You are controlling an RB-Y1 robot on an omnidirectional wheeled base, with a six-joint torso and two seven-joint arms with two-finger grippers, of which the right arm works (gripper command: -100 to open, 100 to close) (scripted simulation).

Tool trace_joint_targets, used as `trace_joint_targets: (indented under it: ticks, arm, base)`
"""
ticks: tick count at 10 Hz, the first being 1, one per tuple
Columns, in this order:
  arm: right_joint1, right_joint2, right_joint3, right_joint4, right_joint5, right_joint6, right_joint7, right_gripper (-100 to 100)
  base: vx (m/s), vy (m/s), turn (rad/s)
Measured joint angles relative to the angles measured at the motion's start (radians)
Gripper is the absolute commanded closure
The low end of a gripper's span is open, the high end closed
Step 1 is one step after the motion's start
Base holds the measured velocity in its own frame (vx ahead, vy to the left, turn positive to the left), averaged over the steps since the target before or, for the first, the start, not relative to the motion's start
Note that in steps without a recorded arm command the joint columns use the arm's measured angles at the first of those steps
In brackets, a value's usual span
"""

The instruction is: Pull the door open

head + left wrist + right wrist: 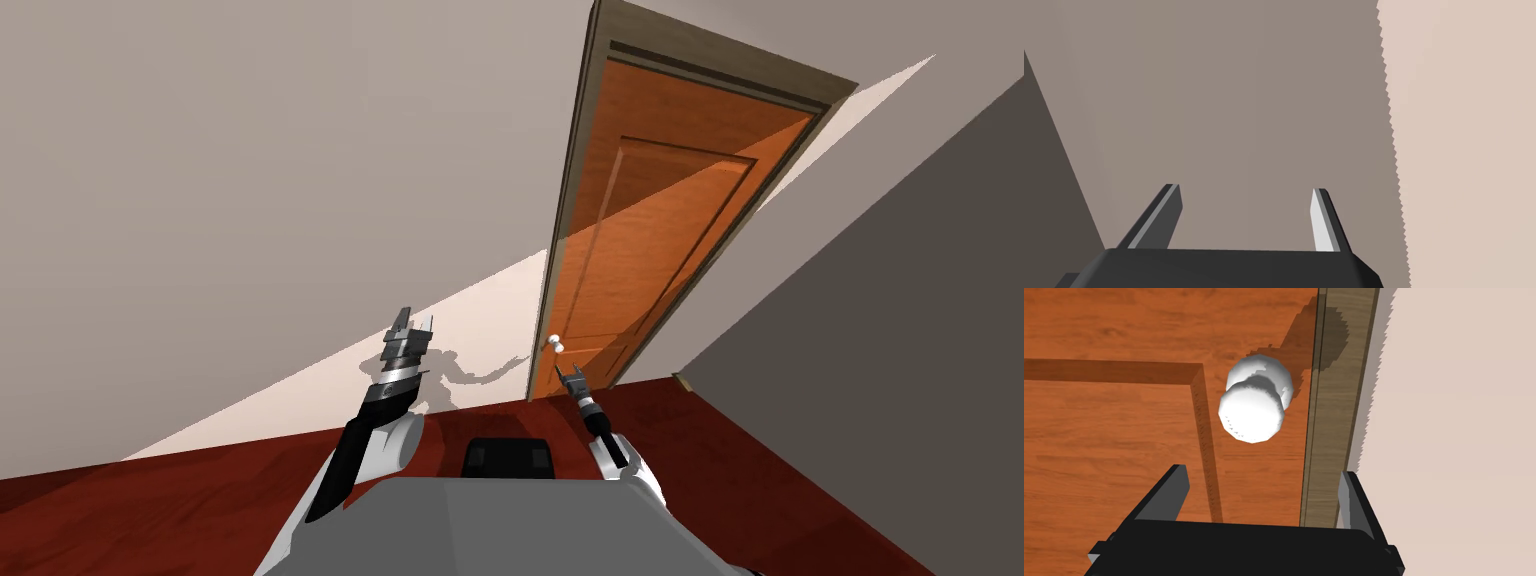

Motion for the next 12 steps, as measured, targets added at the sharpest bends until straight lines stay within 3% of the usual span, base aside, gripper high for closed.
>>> trace_joint_targets:
  ticks: [2, 3, 6, 8, 10, 11, 12]
  arm:
    - [0.001, -0.005, 0.001, -0.001, 0.001, -0.003, -0.002, -100]
    - [0.023, -0.012, -0.004, -0.028, -0.006, 0.006, -0.008, -100]
    - [0.006, -0.024, -0.023, 0.021, -0.025, -0.018, -0.001, -100]
    - [-0.011, -0.046, -0.048, 0.079, -0.051, -0.048, 0.004, -100]
    - [0.018, -0.06, -0.068, 0.062, -0.074, -0.053, 0.001, -100]
    - [0.006, -0.064, -0.075, 0.087, -0.08, -0.061, 0.005, -100]
    - [0.004, -0.064, -0.075, 0.092, -0.08, -0.065, 0.006, 100]
  base:
    - [-0.016, -0.012, 0.101]
    - [0.113, 0.022, 0.108]
    - [0.131, 0.037, 0.128]
    - [0.18, 0.014, 0.231]
    - [0.161, 0.007, 0.128]
    - [0.038, 0.006, -0.004]
    - [0.0, 0.0, 0.0]
